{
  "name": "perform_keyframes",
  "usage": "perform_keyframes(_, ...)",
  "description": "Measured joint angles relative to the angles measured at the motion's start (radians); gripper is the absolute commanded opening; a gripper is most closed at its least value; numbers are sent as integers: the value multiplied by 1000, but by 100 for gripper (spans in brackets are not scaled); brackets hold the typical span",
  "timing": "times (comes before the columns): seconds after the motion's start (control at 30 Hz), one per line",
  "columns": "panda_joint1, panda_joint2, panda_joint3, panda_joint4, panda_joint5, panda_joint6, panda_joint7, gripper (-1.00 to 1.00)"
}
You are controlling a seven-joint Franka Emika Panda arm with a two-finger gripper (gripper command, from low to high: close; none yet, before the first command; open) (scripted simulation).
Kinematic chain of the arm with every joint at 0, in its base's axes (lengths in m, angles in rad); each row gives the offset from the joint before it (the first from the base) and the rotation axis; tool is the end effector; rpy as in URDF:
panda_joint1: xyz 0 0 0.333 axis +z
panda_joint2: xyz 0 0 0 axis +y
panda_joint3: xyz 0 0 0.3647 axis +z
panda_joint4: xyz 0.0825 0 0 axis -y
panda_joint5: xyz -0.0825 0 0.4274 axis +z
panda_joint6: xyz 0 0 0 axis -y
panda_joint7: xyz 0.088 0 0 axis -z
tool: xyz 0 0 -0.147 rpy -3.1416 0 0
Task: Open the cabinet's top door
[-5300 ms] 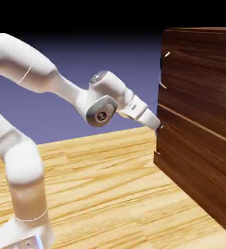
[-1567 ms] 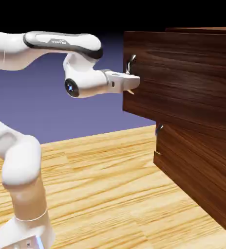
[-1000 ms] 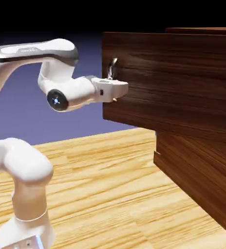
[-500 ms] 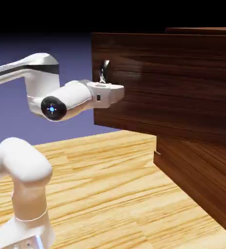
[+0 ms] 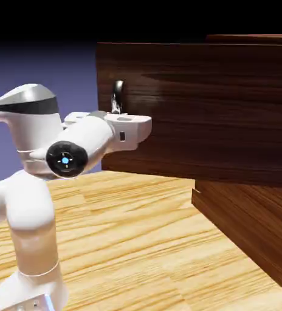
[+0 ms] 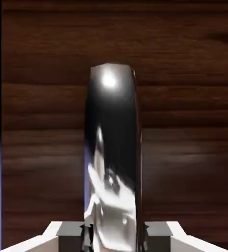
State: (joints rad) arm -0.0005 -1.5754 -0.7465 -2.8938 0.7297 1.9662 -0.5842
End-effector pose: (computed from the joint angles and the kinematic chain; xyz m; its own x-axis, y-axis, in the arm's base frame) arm 0.1806 -0.1048 0.5470 0.5939 -0.3837 0.7071 0.5940 -0.3836 -0.7071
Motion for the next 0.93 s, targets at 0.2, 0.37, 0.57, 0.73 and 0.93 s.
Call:
perform_keyframes(0.2, 78, 64, -202, 201, -163, -250, 1, -100)
perform_keyframes(0.37, 192, 101, -314, 382, -247, -420, 9, -100)
perform_keyframes(0.57, 347, 123, -406, 599, -309, -597, 29, -100)
perform_keyframes(0.73, 479, 131, -460, 781, -340, -733, 53, -100)
perform_keyframes(0.93, 638, 134, -507, 998, -360, -885, 88, -100)
